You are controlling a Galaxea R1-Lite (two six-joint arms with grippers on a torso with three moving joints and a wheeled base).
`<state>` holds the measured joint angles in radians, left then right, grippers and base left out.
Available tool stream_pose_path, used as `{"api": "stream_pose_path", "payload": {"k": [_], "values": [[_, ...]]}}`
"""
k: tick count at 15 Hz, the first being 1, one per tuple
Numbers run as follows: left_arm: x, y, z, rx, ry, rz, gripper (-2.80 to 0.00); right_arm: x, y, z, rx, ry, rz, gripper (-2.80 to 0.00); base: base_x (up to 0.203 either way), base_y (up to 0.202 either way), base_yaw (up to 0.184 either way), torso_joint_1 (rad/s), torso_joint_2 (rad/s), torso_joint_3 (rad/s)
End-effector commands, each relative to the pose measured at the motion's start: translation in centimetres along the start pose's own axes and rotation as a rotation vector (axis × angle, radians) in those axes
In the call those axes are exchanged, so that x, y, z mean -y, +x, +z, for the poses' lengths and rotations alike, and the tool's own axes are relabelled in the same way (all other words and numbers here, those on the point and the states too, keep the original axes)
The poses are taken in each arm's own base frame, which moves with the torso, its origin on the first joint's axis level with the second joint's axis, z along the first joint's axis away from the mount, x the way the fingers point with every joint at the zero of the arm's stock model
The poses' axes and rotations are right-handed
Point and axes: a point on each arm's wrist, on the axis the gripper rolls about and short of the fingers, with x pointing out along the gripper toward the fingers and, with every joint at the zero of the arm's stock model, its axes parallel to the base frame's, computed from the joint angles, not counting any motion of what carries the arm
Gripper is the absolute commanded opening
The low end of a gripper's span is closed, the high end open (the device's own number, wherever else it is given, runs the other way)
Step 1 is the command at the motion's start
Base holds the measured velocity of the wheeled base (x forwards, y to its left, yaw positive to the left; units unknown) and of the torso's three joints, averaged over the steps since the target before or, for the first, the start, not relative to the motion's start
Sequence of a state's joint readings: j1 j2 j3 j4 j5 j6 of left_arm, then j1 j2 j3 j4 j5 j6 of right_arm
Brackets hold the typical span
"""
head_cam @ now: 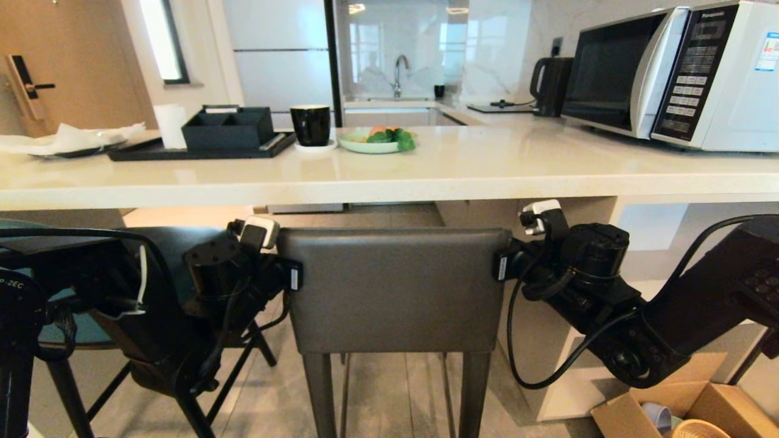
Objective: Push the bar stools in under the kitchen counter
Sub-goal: Push the gray chair back under the dining table
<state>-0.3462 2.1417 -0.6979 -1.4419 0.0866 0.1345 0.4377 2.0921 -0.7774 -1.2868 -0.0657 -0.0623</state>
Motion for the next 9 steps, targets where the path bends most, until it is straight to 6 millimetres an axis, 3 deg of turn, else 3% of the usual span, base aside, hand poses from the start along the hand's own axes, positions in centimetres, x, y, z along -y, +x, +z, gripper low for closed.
{"api": "stream_pose_path", "payload": {"k": [1, 3, 9], "values": [[0.0, -0.1, 0.5, 0.036, -0.001, 0.002, -2.8, 0.0, -0.1, 0.2, 0.01, 0.0, 0.002, -2.8, 0.191, 0.0, 0.001, 0.002, 0.01, 0.002], [0.0, 0.0, 0.7, 0.063, -0.002, 0.005, -2.8, 0.0, -0.1, 0.3, 0.013, 0.001, 0.001, -2.8, 0.15, 0.0, 0.003, 0.015, 0.0, -0.001], [0.0, -1.6, 1.3, 0.07, -0.015, -0.001, -2.8, 0.3, -1.3, 1.5, 0.034, 0.004, -0.004, -2.8, 0.0, 0.0, 0.0, 0.0, 0.0, 0.0]]}}
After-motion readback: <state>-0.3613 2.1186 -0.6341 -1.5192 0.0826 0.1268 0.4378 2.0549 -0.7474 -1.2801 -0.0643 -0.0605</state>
